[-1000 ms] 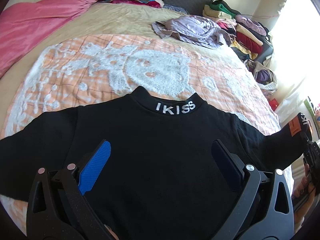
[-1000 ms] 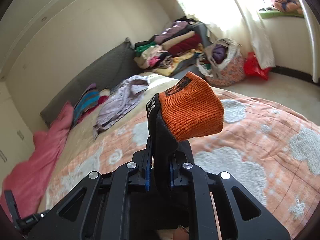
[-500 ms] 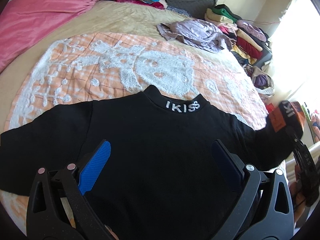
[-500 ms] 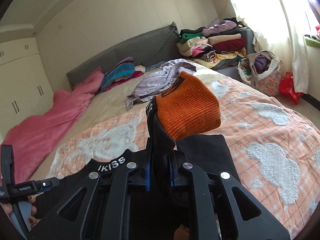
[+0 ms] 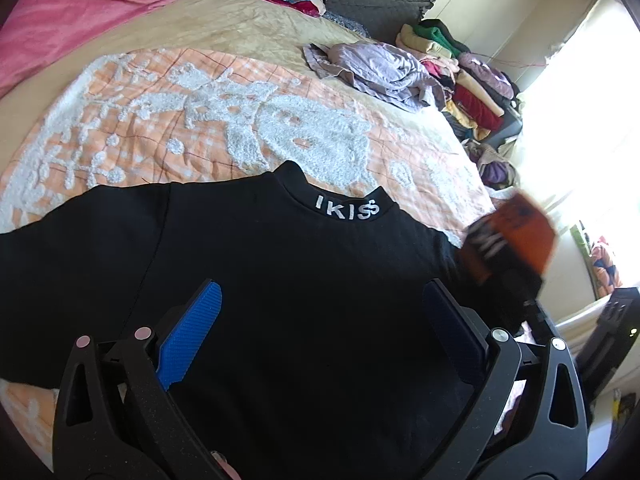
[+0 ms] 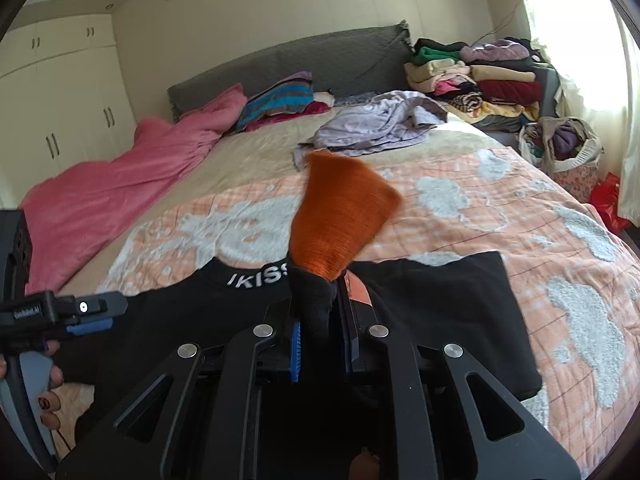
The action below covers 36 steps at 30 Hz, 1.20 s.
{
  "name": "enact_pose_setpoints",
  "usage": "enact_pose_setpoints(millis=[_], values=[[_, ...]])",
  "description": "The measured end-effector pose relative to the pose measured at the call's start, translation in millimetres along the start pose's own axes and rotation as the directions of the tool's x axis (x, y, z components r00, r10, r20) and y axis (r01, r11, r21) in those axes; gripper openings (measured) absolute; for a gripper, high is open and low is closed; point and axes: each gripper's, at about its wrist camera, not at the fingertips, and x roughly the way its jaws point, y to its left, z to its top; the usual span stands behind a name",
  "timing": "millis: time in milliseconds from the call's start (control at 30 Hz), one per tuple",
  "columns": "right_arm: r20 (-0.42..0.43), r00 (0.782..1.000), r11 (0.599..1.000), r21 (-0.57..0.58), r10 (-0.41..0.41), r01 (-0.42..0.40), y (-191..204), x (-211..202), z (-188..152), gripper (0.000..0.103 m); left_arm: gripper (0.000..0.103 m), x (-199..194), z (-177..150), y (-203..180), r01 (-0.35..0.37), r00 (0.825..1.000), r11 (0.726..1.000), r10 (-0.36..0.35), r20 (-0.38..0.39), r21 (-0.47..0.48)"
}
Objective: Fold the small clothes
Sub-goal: 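Lift the sleeve with the right gripper, fold it across the body, release, then grasp the folded orange cuff with the left gripper and reposition it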
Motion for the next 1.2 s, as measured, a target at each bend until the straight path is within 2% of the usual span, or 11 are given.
enact_pose_setpoints(millis=[167,267,333,400,533,700,767,900,1100,1133,1200], values=[[-0.055,0.997,0.998,-0.045,0.048,-0.05,25.4,12.0,-12.4,0.015,0.095,2.6,-4.1,7.4,0.081,0.996,0.996,-0.081,-0.019,-0.037],[-0.109,0.99,0.993,-0.068,0.089,-0.097,36.7,19.0,-18.9,0.019,0.095,6.7,-7.8,10.2,0.077,0.996,0.996,-0.079,-0.031,-0.039],[-0.131,0.985,0.989,-0.083,0.109,-0.121,43.1,20.7,-22.0,0.034,0.095,8.5,-9.9,12.5,0.086,0.995,0.995,-0.088,-0.036,-0.049],[-0.134,0.982,0.986,-0.084,0.134,-0.146,45.9,17.7,-21.5,0.046,0.095,10.3,-11.3,15.6,0.095,0.994,0.994,-0.098,-0.041,-0.062],[-0.121,0.978,0.98,-0.077,0.172,-0.181,44.9,7.0,-16.4,0.052,0.095,14.2,-12.7,20.0,0.102,0.994,0.992,-0.106,-0.041,-0.076],[-0.092,0.979,0.982,-0.028,0.184,-0.187,29.3,-3.9,-7.3,0.053,0.093,26.7,-17.8,13.7,0.132,0.987,0.989,-0.138,-0.078,-0.073],[-0.088,0.983,0.987,-0.006,0.159,-0.16,19.3,-4.6,-4.9,0.053,0.089,34.5,-22.4,7.3,0.14,0.984,0.988,-0.146,-0.105,-0.06],[-0.09,0.988,0.992,0.033,0.124,-0.121,1.1,-3.5,-1.9,0.053,0.073,56.0,-33.5,-4.9,0.132,0.976,0.991,-0.133,-0.173,-0.02],[-0.069,0.994,0.992,0.101,0.086,-0.079,-28.2,-11.2,3.4,0.053,0.071,72.2,-44.6,-15.9,0.05,0.98,0.998,-0.04,-0.196,0.047],[-0.065,0.994,0.991,0.114,0.083,-0.075,-32.6,-13.0,4.2,0.053,0.057,71.8,-45.2,-18.5,0.053,0.98,0.997,-0.042,-0.193,0.057],[-0.059,0.995,0.987,0.144,0.075,-0.066,-43.5,-15.7,6.2,0.053,0.051,72.0,-44.7,-21.5,0.034,0.981,0.997,-0.02,-0.191,0.071]])
